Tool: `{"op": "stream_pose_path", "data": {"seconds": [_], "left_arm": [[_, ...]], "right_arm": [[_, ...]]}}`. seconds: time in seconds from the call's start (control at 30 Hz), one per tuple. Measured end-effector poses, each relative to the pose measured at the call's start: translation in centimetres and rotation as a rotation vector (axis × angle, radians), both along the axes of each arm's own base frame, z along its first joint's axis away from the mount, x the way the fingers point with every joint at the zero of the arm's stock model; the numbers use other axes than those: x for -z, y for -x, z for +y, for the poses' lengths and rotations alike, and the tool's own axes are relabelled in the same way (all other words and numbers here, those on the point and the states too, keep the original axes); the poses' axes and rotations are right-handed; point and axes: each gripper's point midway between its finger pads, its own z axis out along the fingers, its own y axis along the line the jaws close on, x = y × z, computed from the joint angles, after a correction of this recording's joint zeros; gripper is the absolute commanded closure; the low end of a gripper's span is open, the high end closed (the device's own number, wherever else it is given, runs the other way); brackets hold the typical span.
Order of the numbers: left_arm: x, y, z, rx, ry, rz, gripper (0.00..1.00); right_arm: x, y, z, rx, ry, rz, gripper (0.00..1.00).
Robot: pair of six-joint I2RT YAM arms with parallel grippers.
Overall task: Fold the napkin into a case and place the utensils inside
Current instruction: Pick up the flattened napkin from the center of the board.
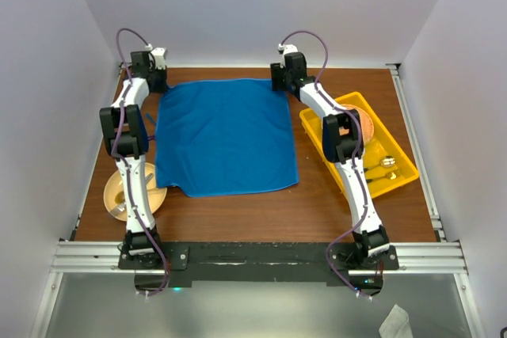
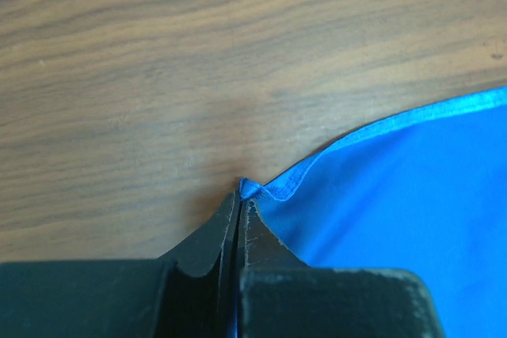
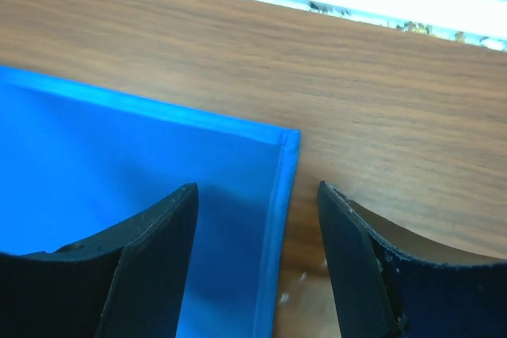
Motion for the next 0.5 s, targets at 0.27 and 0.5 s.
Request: {"op": "stream_pose_path", "data": {"seconds": [0.27,0.5], "left_arm": [[0.0,1.3,-0.3,0.007,0.006,0.039,1.0],[0.0,1.4,-0.4,0.011,0.009,0.041,1.0]], "right_arm": [[0.2,-1.6,-0.5,0.053,0.022,-0.053,0.44],[0.3,-1.1,0.9,0.007,0.102,-0.069,0.58]]}}
